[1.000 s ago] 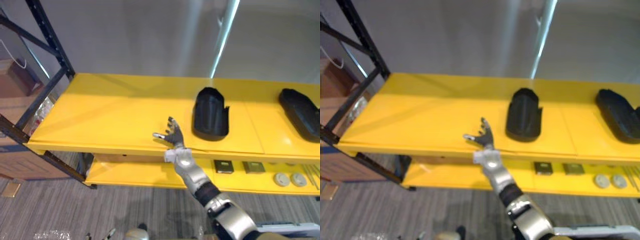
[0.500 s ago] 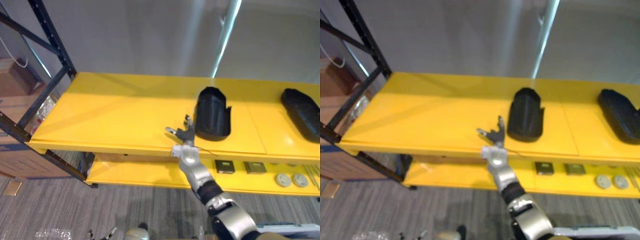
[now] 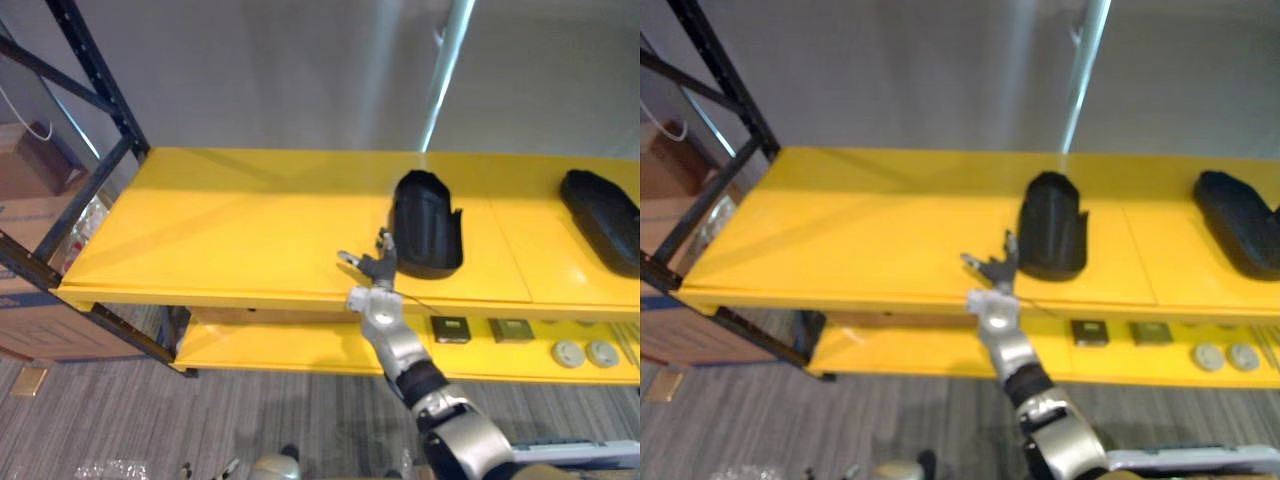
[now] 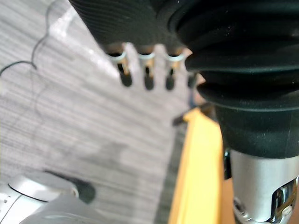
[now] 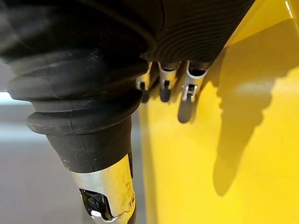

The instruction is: Walk over and take plastic housings, then place them on the shelf

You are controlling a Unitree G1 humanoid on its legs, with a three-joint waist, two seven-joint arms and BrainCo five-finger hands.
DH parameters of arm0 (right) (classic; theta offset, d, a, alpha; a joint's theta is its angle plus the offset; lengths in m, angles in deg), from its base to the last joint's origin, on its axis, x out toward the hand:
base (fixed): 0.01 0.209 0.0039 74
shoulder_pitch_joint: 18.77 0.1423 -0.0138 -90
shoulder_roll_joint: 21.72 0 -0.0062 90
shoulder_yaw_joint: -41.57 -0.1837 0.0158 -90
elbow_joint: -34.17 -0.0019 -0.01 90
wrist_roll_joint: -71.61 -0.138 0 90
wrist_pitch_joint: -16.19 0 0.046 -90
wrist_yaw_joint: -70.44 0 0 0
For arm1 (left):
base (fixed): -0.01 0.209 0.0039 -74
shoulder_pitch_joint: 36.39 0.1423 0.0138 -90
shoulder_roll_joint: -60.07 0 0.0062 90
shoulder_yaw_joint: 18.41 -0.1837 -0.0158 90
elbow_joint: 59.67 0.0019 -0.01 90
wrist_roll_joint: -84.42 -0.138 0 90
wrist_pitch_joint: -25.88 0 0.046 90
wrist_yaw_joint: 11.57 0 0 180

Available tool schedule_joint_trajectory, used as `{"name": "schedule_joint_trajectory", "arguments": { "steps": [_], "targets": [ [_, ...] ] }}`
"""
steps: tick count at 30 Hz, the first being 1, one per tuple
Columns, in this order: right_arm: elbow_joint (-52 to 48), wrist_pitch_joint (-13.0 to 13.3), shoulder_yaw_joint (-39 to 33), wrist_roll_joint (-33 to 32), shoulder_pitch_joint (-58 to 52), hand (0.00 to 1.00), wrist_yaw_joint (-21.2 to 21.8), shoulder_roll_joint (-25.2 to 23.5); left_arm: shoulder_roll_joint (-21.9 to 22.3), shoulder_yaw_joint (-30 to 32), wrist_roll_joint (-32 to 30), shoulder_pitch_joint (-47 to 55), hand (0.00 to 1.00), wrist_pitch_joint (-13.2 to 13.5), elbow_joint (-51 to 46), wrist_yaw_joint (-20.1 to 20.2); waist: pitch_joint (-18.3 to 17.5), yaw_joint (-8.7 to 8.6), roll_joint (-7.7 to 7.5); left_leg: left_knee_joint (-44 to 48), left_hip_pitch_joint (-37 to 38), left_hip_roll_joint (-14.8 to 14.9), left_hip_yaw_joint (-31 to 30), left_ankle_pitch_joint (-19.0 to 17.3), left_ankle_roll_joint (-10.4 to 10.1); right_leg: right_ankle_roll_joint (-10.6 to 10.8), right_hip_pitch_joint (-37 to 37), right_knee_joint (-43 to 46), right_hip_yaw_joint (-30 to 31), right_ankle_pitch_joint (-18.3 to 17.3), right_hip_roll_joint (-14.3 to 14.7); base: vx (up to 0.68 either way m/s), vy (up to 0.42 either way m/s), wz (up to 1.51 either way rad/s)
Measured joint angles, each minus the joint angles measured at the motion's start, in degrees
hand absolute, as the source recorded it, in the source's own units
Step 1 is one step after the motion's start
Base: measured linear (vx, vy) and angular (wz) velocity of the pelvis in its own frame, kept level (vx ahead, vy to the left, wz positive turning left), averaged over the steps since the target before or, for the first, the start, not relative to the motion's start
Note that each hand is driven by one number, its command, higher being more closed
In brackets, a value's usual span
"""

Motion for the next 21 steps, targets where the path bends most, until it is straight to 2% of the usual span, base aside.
{"name": "schedule_joint_trajectory", "arguments": {
  "steps": [2,6,8,11,16,21],
  "targets": [
    [-0.9,0.0,-0.2,0.0,0.0,0.0,0.1,0.0,0.0,-0.3,0.0,-0.2,0.0,0.0,0.0,0.0,1.3,-0.52,0.35,1.2,-0.1,-0.1,0.2,-0.7,0.2,0.2,-0.1,1.4,0.2,-0.7,-0.3,-0.02,0.016,-0.08],
    [-3.7,0.5,-1.1,2.0,0.4,0.0,0.2,1.3,-0.6,-1.8,0.0,-2.0,0.0,-0.5,0.4,0.3,4.6,-0.91,1.24,13.5,-5.7,0.8,-0.3,-6.6,0.4,-0.2,-3.1,8.2,0.4,-3.6,-1.3,-0.04,0.046,0.01],
    [-4.1,0.8,-1.5,2.5,2.1,0.0,0.2,2.5,-1.3,-2.8,1.3,-3.0,0.0,-0.8,0.4,1.1,6.7,-1.03,1.49,15.3,-6.4,0.9,-0.6,-7.1,0.5,-0.1,-3.5,9.5,0.3,-4.1,-1.4,-0.07,0.016,0.06],
    [-4.1,1.4,-2.0,2.8,3.7,0.0,0.0,3.4,-1.7,-3.0,2.1,-3.3,0.0,-0.9,0.4,1.7,7.8,-1.37,1.52,16.3,-8.1,0.9,-0.7,-7.1,0.6,-0.3,-5.5,11.5,0.3,-4.7,-1.9,-0.06,0.004,0.02],
    [-4.2,1.6,-2.5,2.8,4.1,0.0,0.3,4.1,-2.4,-5.2,2.3,-3.4,0.0,-0.9,0.4,1.6,7.9,-2.01,1.75,16.7,-8.2,0.6,-0.6,-7.2,0.7,-0.3,-6.9,14.6,0.5,-6.3,-2.8,-0.02,0.0,0.0],
    [-4.2,3.3,-2.6,2.7,4.1,0.0,5.0,6.1,-2.4,-6.2,3.9,-3.5,0.0,-1.2,0.3,1.6,8.7,-2.15,2.77,16.7,-8.0,0.7,-0.7,-7.2,0.7,-0.5,-7.6,17.1,0.6,-7.9,-3.2,-0.02,-0.022,0.01]
  ]
}}
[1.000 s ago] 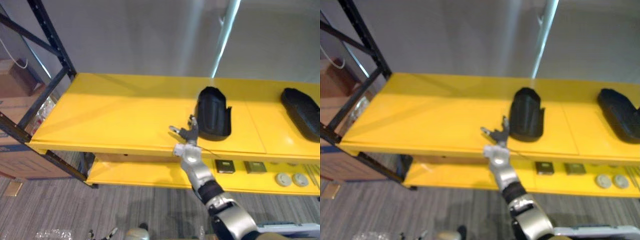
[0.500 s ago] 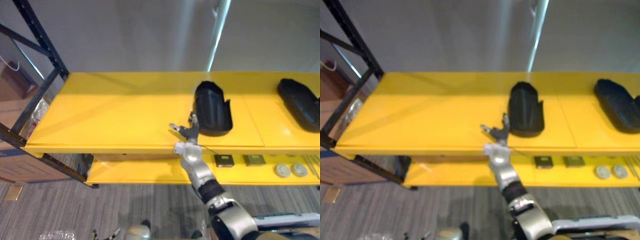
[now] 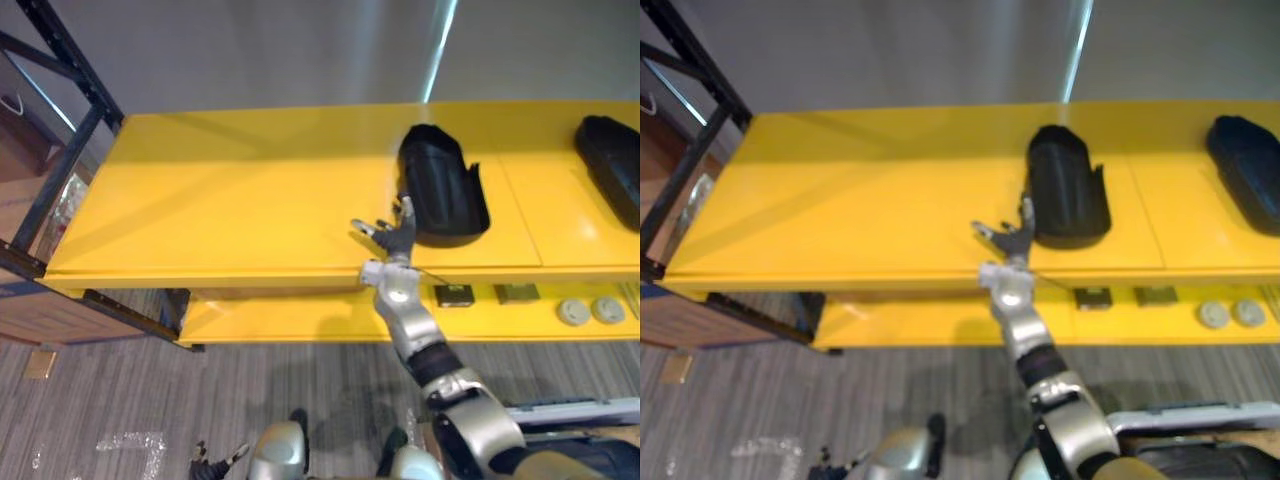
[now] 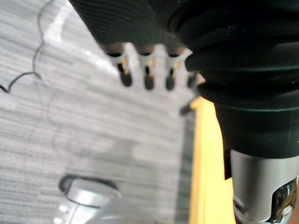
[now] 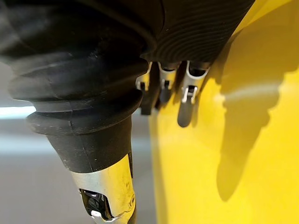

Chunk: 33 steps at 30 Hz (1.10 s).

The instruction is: Walk over and take plastic housings, then place them on the shelf

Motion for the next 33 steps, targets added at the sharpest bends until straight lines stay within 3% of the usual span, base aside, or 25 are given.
{"name": "schedule_joint_trajectory", "arguments": {
  "steps": [2,6,8,11,14,18,20,24,25,31,33],
  "targets": [
    [-0.4,2.2,0.3,-0.5,0.0,0.0,4.6,0.4,0.0,-0.2,0.0,0.0,0.0,-0.7,0.0,0.1,0.1,-0.03,0.12,-0.1,0.0,0.1,0.0,0.0,0.0,-0.1,-0.4,0.5,0.0,-0.3,0.0,-0.01,-0.016,0.0],
    [-7.1,6.8,2.7,2.5,-0.5,0.0,6.2,0.8,0.0,-0.2,-0.1,0.2,0.0,-0.7,0.0,0.1,0.1,-0.22,0.11,-0.7,0.5,0.3,0.3,0.1,-0.2,-0.1,-0.2,0.3,0.1,-0.3,0.2,0.03,-0.01,-0.02],
    [-14.4,9.1,3.9,5.4,-1.7,0.0,7.0,0.9,0.1,-0.2,-0.2,0.4,0.0,-0.7,0.1,0.1,0.0,-0.22,0.05,-1.6,1.8,0.3,0.8,0.1,-0.2,0.0,0.8,-0.4,0.5,-0.3,0.3,0.05,0.006,-0.09],
    [-26.6,10.9,4.2,4.8,-5.2,0.0,13.6,1.7,-0.5,0.0,-0.3,0.8,0.0,-0.6,0.0,0.5,-0.6,-0.67,-1.13,-1.9,2.0,0.5,1.4,0.1,-0.2,0.3,1.1,-1.6,1.0,0.1,0.7,0.05,0.005,-0.05],
    [-36.2,10.1,3.9,-2.1,-10.2,0.0,22.0,4.9,-1.5,0.9,-0.6,1.8,0.0,-0.6,0.0,0.7,-1.5,-1.64,-2.98,-1.9,3.1,0.9,3.1,-0.2,-0.7,0.3,2.8,-3.8,1.4,1.1,1.3,0.03,0.011,-0.11],
    [-45.8,7.8,-3.0,-7.6,-19.4,0.0,26.8,8.8,-1.4,4.8,-0.6,2.3,0.0,-0.5,0.0,0.9,-2.8,-2.02,-5.77,-1.4,2.9,1.6,4.8,-1.1,-0.5,0.3,2.8,-5.9,2.7,2.6,2.3,-0.02,0.01,-0.22],
    [-48.4,7.2,-6.6,-9.4,-24.7,0.0,28.2,10.5,-1.3,6.2,-0.6,3.3,0.0,-0.5,0.0,0.8,-3.4,-3.02,-6.92,-1.2,2.9,1.6,5.9,-1.6,-0.3,0.5,2.8,-6.7,3.3,3.0,2.3,-0.05,0.034,-0.24],
    [-52.2,6.6,-12.2,-13.2,-35.0,0.0,30.4,12.0,-1.1,6.9,-0.7,4.4,0.0,-0.3,0.0,0.7,-3.9,-4.43,-7.6,0.2,2.7,1.9,7.8,-3.5,-0.3,0.5,2.8,-7.7,5.3,3.3,2.6,-0.02,0.042,-0.26],
    [-52.3,6.7,-17.5,-16.3,-42.2,0.0,33.9,11.1,0.2,7.9,-0.6,4.1,0.0,1.6,-1.8,0.4,-6.5,-7.18,-7.13,2.6,2.1,2.1,9.6,-6.0,0.0,1.1,2.6,-8.8,7.1,4.1,3.0,0.0,0.0,0.0],
    [-52.2,6.7,-17.5,-16.3,-42.2,0.0,33.8,11.1,0.0,7.9,-0.6,3.9,0.0,1.6,-1.8,0.4,-6.5,-7.67,-7.03,3.0,1.2,2.1,9.6,-6.0,0.0,1.1,1.6,-8.4,7.2,4.1,2.8,-0.01,0.003,0.0],
    [-51.6,6.7,-18.0,-16.2,-42.2,0.0,33.6,11.1,-0.1,7.8,-0.6,1.9,0.0,1.6,-1.9,0.4,-6.0,-8.12,-6.15,4.5,-1.6,2.0,9.2,-6.0,0.0,1.1,-1.2,-7.1,7.2,4.1,2.3,-0.06,0.028,0.07]
  ]
}}
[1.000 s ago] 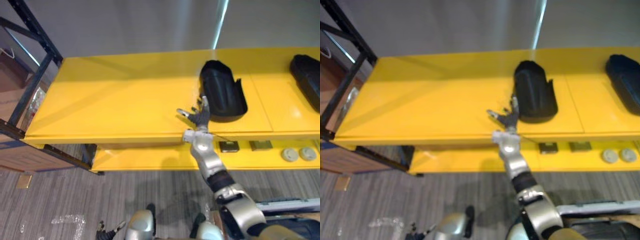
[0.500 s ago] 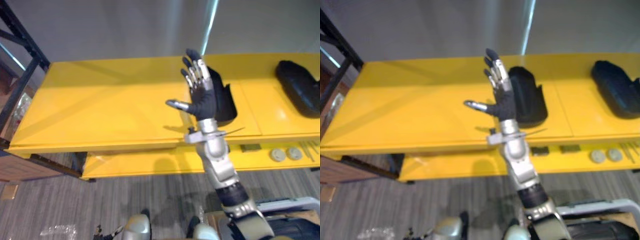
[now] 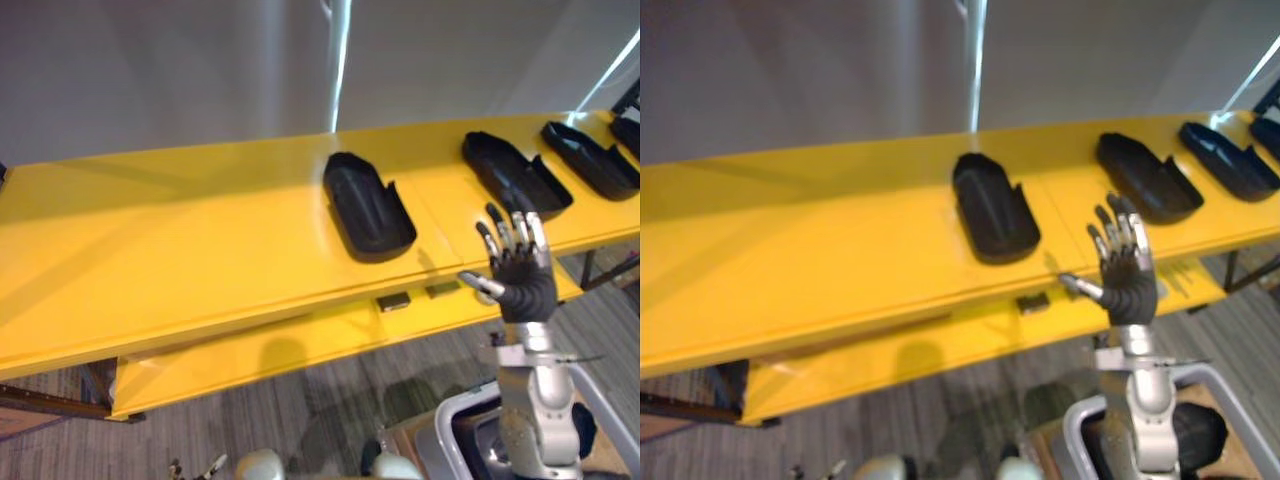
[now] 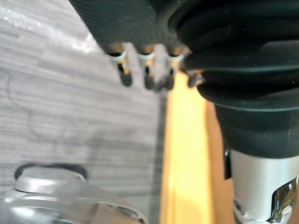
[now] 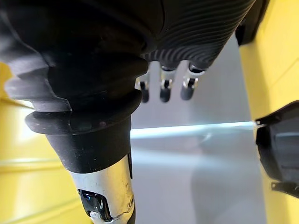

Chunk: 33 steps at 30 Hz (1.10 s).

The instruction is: Walk over and take plastic housings, then place them on the shelf

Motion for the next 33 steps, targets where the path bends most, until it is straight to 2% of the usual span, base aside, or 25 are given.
{"name": "schedule_joint_trajectory", "arguments": {
  "steps": [6,8,9,14,18,24,30,33],
  "targets": [
    [4.0,-0.1,-2.3,0.6,-0.2,0.0,-3.6,0.1,-1.2,-4.0,-0.1,-5.9,0.0,-0.2,-0.6,0.0,5.0,-2.31,3.49,0.0,-4.5,-1.7,-0.4,1.2,1.4,0.0,-5.3,2.8,0.6,-0.1,-1.4,-0.08,0.02,0.06],
    [5.3,-1.2,-2.5,1.8,-0.5,0.0,-5.0,0.1,-1.6,-4.7,-0.3,-7.5,0.0,-0.4,-0.8,0.0,6.7,-3.17,4.27,-0.1,-5.4,-2.0,-0.8,1.7,1.6,0.0,-6.5,3.2,0.7,0.0,-1.6,-0.03,0.006,0.09],
    [5.3,-1.5,-2.8,2.4,-1.1,1.0,-5.1,0.1,-1.6,-5.3,-0.3,-7.9,0.0,-0.6,-0.8,0.0,7.1,-3.24,4.43,-0.2,-5.4,-2.0,-1.1,1.8,1.6,0.1,-6.5,3.4,0.6,-0.1,-1.6,0.02,-0.01,0.11],
    [5.3,-3.0,-3.4,3.0,-1.2,1.0,-4.2,0.1,-2.0,-6.0,-1.4,-7.8,0.0,-1.3,-1.3,0.0,7.2,-2.89,4.54,-0.8,-4.0,-2.0,-1.9,2.0,1.4,-0.2,-6.2,5.4,0.4,-1.9,-1.6,0.07,-0.02,0.08],
    [5.3,-5.0,-2.8,4.9,0.7,1.0,-0.9,0.5,-2.1,-6.0,-1.4,-7.8,0.0,-2.1,-0.6,0.5,7.2,-2.79,4.57,-2.2,-3.0,-2.0,-2.0,2.9,1.1,-0.5,-6.1,6.0,0.4,-2.6,-1.6,0.01,-0.015,0.01],
    [5.5,-5.6,0.7,5.2,5.8,1.0,3.7,2.9,-2.1,-6.0,-1.9,-7.7,0.0,-2.2,0.5,2.1,7.3,-2.85,4.77,-4.3,-2.2,-2.1,-2.4,4.7,0.9,-0.6,-6.3,6.9,0.2,-3.1,-1.6,-0.03,-0.021,0.03],
    [5.6,-8.6,5.3,7.9,9.6,1.0,4.3,3.0,-2.2,-6.6,-2.1,-7.7,0.0,-2.5,1.2,2.1,7.3,-2.58,4.79,-7.3,-1.4,-2.4,-3.1,6.4,0.5,-0.7,-6.4,7.4,-0.2,-3.1,-2.0,-0.05,-0.019,0.05],
    [6.9,-9.4,5.8,9.0,11.3,1.0,3.9,3.6,-2.3,-6.7,-2.1,-7.8,0.0,-2.5,1.6,2.0,7.3,-2.74,4.81,-8.2,-1.2,-2.8,-3.2,7.0,0.6,-0.6,-6.4,7.4,-0.3,-3.1,-2.3,0.0,0.001,0.03]
  ]
}}
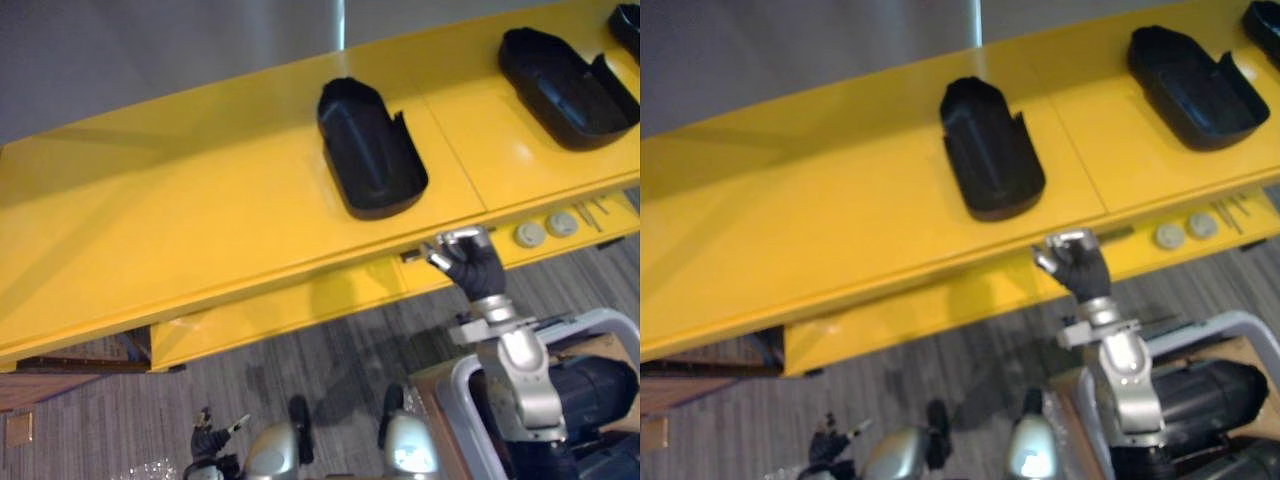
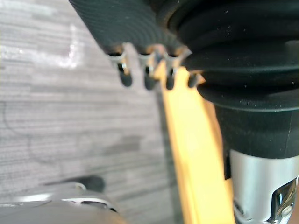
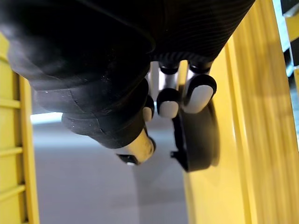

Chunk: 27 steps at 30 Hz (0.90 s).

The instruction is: Walk over and take plastic housings, then place them on the shelf

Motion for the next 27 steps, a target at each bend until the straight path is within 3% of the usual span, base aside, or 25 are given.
{"name": "schedule_joint_trajectory", "arguments": {
  "steps": [9,13,27],
  "targets": [
    [6.4,-2.6,2.0,2.2,8.4,1.0,-0.4,1.4,-0.1,-0.1,0.3,0.0,0.0,-0.6,0.2,0.4,-0.1,0.6,0.34,-0.4,0.6,-0.6,-2.1,1.0,0.1,0.0,1.5,-0.3,-2.1,0.1,-0.5,0.01,-0.003,0.11],
    [11.4,-2.7,2.1,2.2,11.7,1.0,-1.4,1.6,0.0,-1.0,0.3,0.4,0.0,-1.1,0.2,1.2,-0.3,1.56,1.02,-2.0,0.9,-1.1,-3.1,2.5,0.3,0.1,1.8,-0.3,-3.1,0.1,-0.9,-0.04,-0.007,0.18],
    [20.9,-3.2,1.8,2.2,18.8,1.0,-3.1,3.6,0.5,-1.7,0.3,1.5,0.0,-2.2,0.2,2.1,-0.9,1.85,2.44,-4.6,1.9,-1.5,-4.8,4.9,0.1,0.1,2.3,0.3,-4.5,0.4,-1.4,-0.02,-0.007,0.05]
  ]
}}
